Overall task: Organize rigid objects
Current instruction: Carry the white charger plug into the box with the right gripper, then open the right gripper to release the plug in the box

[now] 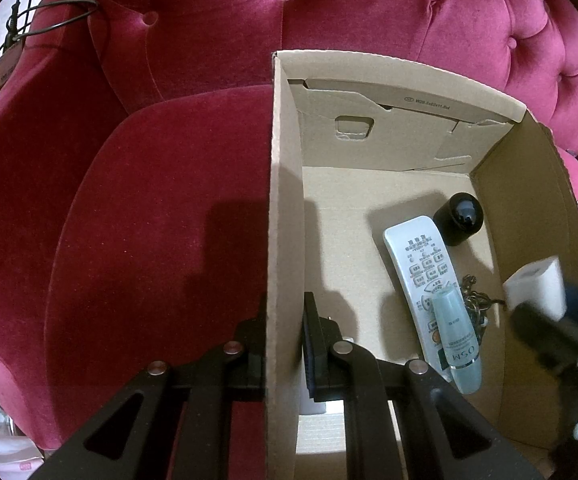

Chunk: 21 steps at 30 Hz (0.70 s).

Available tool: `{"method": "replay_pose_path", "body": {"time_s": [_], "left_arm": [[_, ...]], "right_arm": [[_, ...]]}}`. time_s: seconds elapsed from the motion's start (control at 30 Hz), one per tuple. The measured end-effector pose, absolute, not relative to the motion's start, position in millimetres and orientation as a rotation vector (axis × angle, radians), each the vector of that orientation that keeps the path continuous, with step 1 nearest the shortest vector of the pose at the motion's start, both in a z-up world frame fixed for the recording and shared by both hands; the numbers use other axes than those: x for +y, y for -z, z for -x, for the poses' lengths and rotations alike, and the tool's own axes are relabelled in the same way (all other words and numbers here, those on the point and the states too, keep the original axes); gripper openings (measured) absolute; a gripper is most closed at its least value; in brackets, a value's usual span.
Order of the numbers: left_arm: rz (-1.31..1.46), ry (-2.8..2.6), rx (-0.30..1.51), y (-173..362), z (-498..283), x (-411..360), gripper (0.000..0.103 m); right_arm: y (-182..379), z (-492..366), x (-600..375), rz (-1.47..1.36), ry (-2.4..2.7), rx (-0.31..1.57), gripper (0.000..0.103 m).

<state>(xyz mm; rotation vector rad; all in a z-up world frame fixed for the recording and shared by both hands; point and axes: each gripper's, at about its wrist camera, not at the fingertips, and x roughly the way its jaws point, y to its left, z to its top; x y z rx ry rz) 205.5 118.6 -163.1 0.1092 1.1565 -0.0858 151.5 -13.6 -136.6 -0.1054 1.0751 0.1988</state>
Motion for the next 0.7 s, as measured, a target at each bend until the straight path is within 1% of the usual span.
{"method": "replay_pose_path", "body": {"time_s": [0.37,0.7], "left_arm": [[-0.110,0.085,1.157,163.0,-206.0,119.5,0.013],[-0.112,0.085,1.156,162.7,-206.5,119.1,0.013]], "right_arm": [[168.8,-147.9,-1.3,0.105,-0.230,1.136,0.027],[173.3,-148.1,1.1,0.098,-0.243,1.146,0.028]]}}
